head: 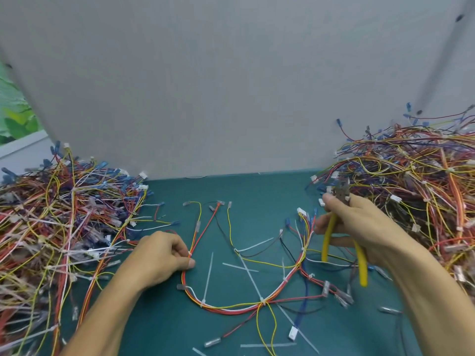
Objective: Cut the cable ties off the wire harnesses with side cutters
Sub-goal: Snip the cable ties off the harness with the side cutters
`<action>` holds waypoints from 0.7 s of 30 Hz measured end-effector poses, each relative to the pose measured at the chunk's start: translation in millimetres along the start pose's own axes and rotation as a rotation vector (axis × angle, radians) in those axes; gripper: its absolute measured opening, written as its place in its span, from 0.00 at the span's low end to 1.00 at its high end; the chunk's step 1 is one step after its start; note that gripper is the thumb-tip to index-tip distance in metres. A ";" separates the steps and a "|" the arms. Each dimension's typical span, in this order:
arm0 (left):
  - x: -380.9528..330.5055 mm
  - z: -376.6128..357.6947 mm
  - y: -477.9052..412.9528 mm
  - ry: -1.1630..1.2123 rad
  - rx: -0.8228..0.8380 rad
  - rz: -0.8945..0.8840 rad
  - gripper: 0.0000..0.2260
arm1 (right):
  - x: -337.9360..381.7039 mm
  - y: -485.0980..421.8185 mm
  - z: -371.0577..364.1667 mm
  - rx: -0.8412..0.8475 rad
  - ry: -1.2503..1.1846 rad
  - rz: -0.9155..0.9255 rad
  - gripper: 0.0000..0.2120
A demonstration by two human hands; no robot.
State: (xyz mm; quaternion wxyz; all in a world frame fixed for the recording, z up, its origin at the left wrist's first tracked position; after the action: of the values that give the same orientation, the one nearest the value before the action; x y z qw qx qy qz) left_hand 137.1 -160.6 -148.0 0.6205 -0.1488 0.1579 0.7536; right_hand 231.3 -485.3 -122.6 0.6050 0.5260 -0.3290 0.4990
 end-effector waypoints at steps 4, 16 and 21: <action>0.8 -0.7 -0.8 0.001 0.000 0.002 0.08 | -7.0 0.3 9.1 0.042 0.166 -0.087 0.07; -3.1 0.3 -1.0 -0.031 -0.151 -0.029 0.08 | -22.2 -3.8 -7.2 -0.315 -0.186 0.065 0.17; -10.8 3.5 0.3 -0.022 -0.265 -0.089 0.08 | -28.7 0.5 -27.7 -0.473 0.009 0.338 0.22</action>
State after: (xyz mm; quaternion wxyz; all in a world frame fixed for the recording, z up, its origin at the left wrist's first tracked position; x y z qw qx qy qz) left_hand 138.7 -168.7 -140.2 0.6299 -0.2283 0.0434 0.7411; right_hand 219.1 -466.1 -155.3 0.6207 0.3058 -0.5167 0.5043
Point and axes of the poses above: each hand's wrist, its own y-axis away from the middle knuckle, its own z-axis out of the back of the hand, x = y × z, the point moved 3 cm from there along -y, towards the middle knuckle, and after that the axes turned 9 degrees about -z, right-handed, at the moved point
